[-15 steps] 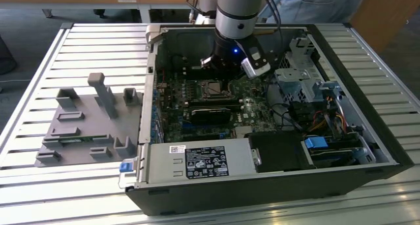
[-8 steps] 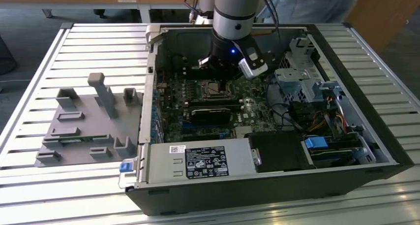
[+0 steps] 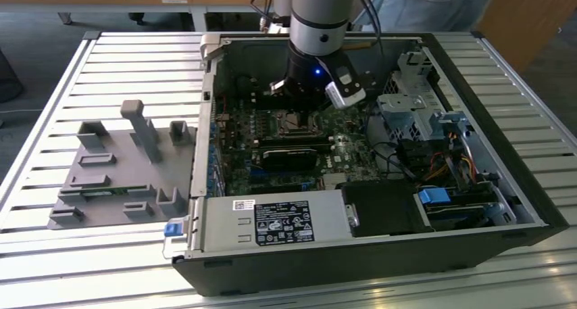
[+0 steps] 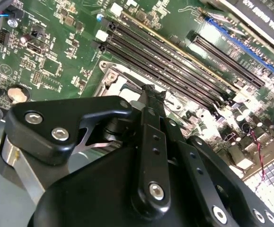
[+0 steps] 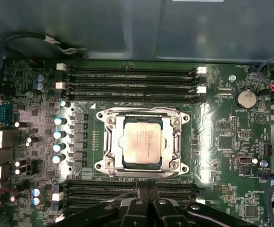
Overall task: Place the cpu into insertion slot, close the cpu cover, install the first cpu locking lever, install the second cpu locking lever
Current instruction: 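Install the second cpu locking lever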
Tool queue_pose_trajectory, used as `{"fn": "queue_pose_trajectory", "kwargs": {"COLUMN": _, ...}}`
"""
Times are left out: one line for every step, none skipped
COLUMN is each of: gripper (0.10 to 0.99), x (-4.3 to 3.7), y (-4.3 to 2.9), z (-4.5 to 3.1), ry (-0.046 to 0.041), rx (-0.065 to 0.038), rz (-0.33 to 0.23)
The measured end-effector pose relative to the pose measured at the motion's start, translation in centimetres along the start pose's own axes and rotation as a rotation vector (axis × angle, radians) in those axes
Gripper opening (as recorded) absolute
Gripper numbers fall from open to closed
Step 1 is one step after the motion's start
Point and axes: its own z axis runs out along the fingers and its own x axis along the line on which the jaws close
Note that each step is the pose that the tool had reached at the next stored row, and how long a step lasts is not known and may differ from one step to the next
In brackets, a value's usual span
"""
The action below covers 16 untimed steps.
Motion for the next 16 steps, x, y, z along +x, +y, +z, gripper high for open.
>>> {"fn": "queue_pose_trajectory", "kwargs": {"gripper": 0.106, "x": 0.09, "y": -0.05, "z": 0.0, "ry": 0.0, "rx": 0.0, "rz": 0.0}}
{"fn": "queue_pose_trajectory", "kwargs": {"gripper": 0.106, "x": 0.16, "y": -0.11, "z": 0.0, "ry": -0.0001, "rx": 0.0, "rz": 0.0}}
{"fn": "queue_pose_trajectory", "kwargs": {"gripper": 0.106, "x": 0.24, "y": -0.17, "z": 0.0, "ry": -0.0001, "rx": 0.0, "rz": 0.0}}
{"fn": "queue_pose_trajectory", "kwargs": {"gripper": 0.106, "x": 0.34, "y": -0.23, "z": -0.01, "ry": -0.0001, "rx": 0.0, "rz": 0.0}}
{"fn": "queue_pose_trajectory", "kwargs": {"gripper": 0.106, "x": 0.46, "y": -0.29, "z": -0.01, "ry": -0.0001, "rx": 0.0, "rz": 0.0}}
{"fn": "queue_pose_trajectory", "kwargs": {"gripper": 0.106, "x": 0.57, "y": -0.36, "z": -0.01, "ry": -0.0001, "rx": 0.0, "rz": 0.0}}
{"fn": "queue_pose_trajectory", "kwargs": {"gripper": 0.106, "x": 0.68, "y": -0.43, "z": -0.01, "ry": -0.0001, "rx": 0.0, "rz": 0.0}}
{"fn": "queue_pose_trajectory", "kwargs": {"gripper": 0.106, "x": 0.79, "y": -0.48, "z": -0.01, "ry": -0.0001, "rx": 0.0, "rz": 0.0}}
{"fn": "queue_pose_trajectory", "kwargs": {"gripper": 0.106, "x": 0.91, "y": -0.52, "z": -0.01, "ry": -0.0001, "rx": 0.0, "rz": 0.0}}
{"fn": "queue_pose_trajectory", "kwargs": {"gripper": 0.106, "x": 1.06, "y": -0.55, "z": 0.0, "ry": -0.0001, "rx": 0.0, "rz": 0.0}}
{"fn": "queue_pose_trajectory", "kwargs": {"gripper": 0.106, "x": 1.23, "y": -0.58, "z": 0.0, "ry": -0.0001, "rx": 0.0, "rz": 0.0}}
{"fn": "queue_pose_trajectory", "kwargs": {"gripper": 0.106, "x": 1.38, "y": -0.6, "z": 0.01, "ry": -0.0001, "rx": 0.0, "rz": 0.0}}
{"fn": "queue_pose_trajectory", "kwargs": {"gripper": 0.106, "x": 1.48, "y": -0.61, "z": 0.04, "ry": -0.0002, "rx": 0.0, "rz": 0.0}}
{"fn": "queue_pose_trajectory", "kwargs": {"gripper": 0.106, "x": 1.55, "y": -0.62, "z": 0.08, "ry": -0.0002, "rx": 0.0, "rz": 0.0}}
{"fn": "queue_pose_trajectory", "kwargs": {"gripper": 0.106, "x": 1.59, "y": -0.63, "z": 0.15, "ry": -0.0002, "rx": 0.0, "rz": 0.0}}
{"fn": "queue_pose_trajectory", "kwargs": {"gripper": 0.106, "x": 1.61, "y": -0.64, "z": 0.26, "ry": 0.0, "rx": 0.0, "rz": 0.0}}
